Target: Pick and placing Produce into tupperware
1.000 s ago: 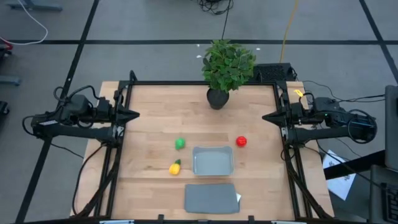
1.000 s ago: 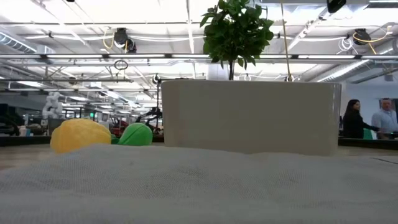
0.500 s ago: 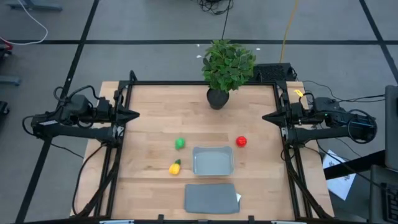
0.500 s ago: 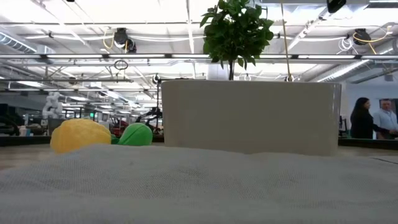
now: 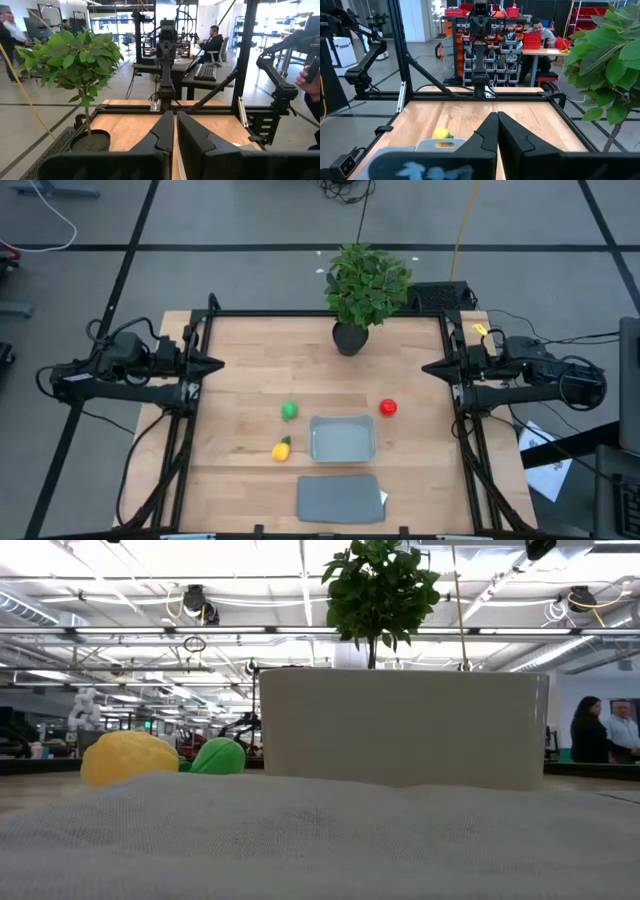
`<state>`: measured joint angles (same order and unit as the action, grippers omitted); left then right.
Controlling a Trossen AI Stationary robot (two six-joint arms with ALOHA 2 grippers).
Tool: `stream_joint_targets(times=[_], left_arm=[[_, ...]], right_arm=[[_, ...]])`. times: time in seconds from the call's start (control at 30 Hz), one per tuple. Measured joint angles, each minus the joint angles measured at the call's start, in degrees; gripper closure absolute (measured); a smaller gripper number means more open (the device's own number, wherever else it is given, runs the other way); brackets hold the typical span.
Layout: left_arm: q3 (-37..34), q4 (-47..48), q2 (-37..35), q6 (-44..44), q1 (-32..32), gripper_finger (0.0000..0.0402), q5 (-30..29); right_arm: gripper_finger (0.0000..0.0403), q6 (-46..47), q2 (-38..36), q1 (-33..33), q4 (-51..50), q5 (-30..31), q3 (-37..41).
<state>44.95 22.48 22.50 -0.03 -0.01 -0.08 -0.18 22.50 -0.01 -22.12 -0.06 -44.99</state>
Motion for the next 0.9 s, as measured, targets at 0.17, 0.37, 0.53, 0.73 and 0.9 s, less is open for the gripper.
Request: stream_joint_targets(times=[0.17,0.37,0.53,0.73,0.9], left_arm=[[0.0,0.01,-0.01,0.0,-0.01,0.0376,0.0],[0.0,0.02,0.0,0.0,-0.01,0.0376,0.0],[0.0,0.0,-0.02,0.0,0.0,0.0376,0.0],[0.0,0.02,0.0,0.0,0.0,0.0376,0.0],[0.0,0.01,-0.02,0.0,-0.02,0.0376,0.0]], right_arm=[[0.0403,-1.2,0.0,0.0,0.9,-0.02,0.0],[0.0403,-0.6,0.02,0.0,0.87,0.0,0.0],[0.0403,-0.55,0.02,0.0,0.87,0.0,0.0],[0.0403,-0.55,0.02,0.0,0.85,0.0,0.0],[0.0403,-0.55,0.02,0.0,0.85,-0.02,0.0]])
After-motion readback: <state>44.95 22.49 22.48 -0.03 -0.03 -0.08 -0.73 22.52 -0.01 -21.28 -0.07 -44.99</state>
